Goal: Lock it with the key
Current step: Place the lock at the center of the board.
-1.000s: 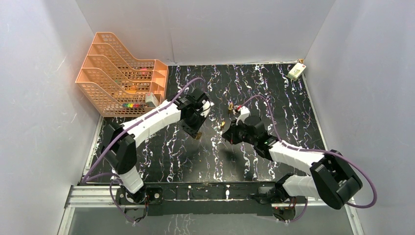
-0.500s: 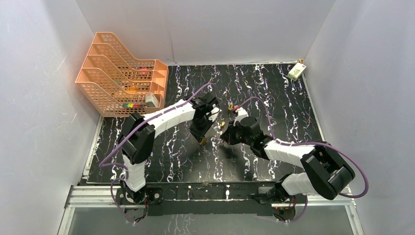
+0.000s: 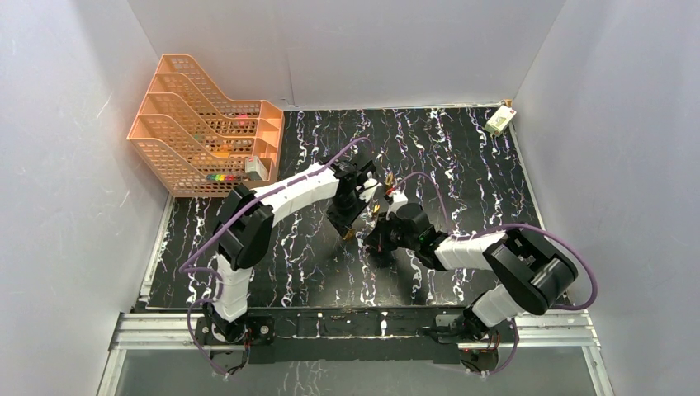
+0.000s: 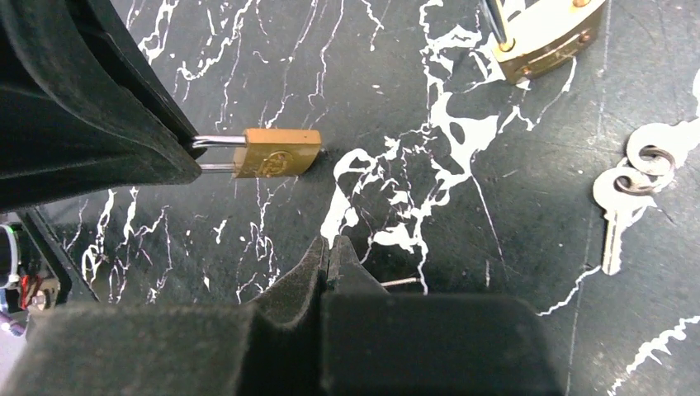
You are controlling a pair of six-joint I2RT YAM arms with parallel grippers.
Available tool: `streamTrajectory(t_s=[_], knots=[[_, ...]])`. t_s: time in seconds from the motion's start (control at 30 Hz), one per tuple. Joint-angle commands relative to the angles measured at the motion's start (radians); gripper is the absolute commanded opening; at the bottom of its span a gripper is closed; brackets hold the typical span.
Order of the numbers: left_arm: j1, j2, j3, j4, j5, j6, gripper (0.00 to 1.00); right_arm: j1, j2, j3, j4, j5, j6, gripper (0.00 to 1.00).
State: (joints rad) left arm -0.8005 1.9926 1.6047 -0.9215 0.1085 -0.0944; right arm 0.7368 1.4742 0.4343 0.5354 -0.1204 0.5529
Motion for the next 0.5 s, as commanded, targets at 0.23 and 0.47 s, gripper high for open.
streamTrajectory(t_s=[0.23, 0.47], knots=[[-0.008, 0.034, 0.074, -0.081, -0.007, 0.019, 0.07, 0.017, 0.04, 0.009, 0.095, -0.029, 0.016, 0.0], [-0.009, 0.041, 0.095, -0.093, -0.007, 0.025, 0.13, 0.017, 0.043, 0.012, 0.089, -0.035, 0.007, 0.0]])
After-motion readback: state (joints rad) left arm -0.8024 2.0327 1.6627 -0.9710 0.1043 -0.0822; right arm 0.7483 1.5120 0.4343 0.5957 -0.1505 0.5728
